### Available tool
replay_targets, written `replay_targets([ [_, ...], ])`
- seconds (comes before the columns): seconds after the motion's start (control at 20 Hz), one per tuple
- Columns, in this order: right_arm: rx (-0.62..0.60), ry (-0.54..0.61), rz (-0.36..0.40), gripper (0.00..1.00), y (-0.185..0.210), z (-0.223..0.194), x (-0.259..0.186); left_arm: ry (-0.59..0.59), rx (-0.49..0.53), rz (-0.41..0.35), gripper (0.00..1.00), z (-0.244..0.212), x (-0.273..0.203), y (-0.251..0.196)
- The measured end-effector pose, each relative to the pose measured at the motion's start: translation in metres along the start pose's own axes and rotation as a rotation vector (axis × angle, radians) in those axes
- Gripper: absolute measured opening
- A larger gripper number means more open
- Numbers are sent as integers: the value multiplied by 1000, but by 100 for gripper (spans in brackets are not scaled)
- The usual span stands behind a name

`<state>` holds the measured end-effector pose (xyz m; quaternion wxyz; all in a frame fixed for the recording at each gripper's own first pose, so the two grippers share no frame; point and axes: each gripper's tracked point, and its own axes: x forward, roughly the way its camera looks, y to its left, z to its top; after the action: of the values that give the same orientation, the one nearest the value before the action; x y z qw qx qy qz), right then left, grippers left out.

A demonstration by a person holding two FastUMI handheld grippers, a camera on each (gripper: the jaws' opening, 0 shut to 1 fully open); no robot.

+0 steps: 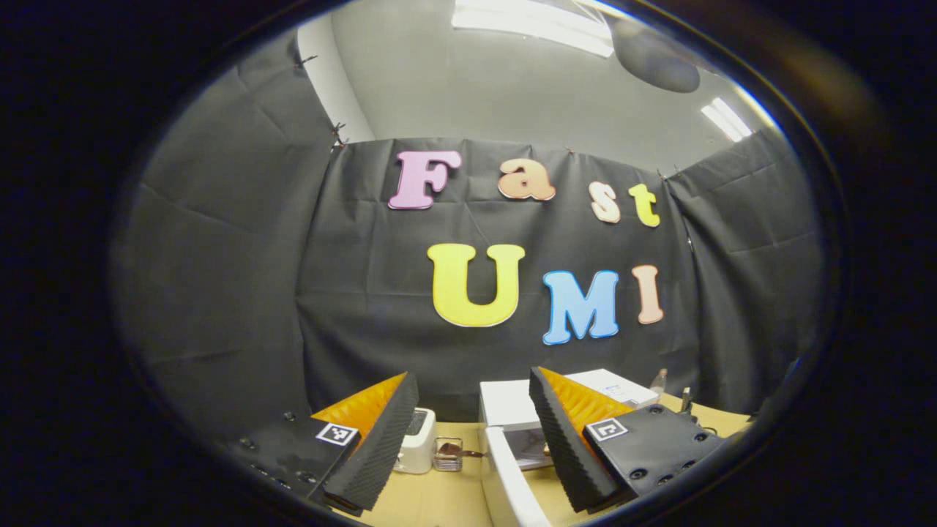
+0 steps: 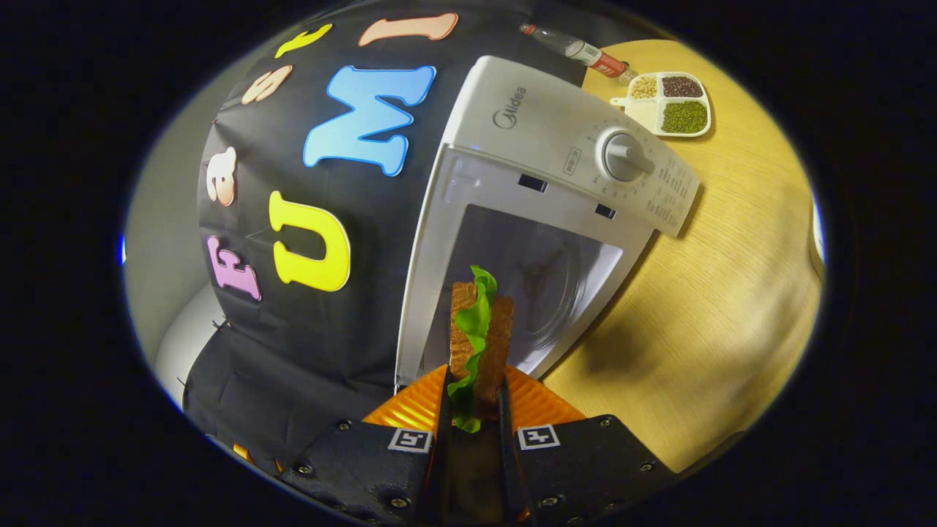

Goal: Open the microwave oven with the left hand, put the food in, and close the microwave oven.

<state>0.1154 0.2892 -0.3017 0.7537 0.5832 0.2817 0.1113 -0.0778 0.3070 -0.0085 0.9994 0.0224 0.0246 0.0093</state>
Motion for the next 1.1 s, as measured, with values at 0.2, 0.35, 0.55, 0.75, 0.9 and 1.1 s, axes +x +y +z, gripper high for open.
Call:
replay_targets([
  [0.2,58,-99,-22,28,-12,7,53,15,-2,36,97,-4,0,23],
  [0.35,128,-201,-36,28,-20,14,86,35,2,59,97,-10,1,40],
  [0.55,197,-288,-75,28,-33,17,118,63,8,85,100,-19,2,62],
  [0.75,204,-316,-113,28,-46,14,139,91,-4,98,100,-31,7,77],
  [0.9,229,-332,-123,28,-49,12,150,100,-14,94,97,-38,13,80],
  [1.1,195,-298,-233,40,-63,3,142,89,-25,85,97,-36,20,84],
])
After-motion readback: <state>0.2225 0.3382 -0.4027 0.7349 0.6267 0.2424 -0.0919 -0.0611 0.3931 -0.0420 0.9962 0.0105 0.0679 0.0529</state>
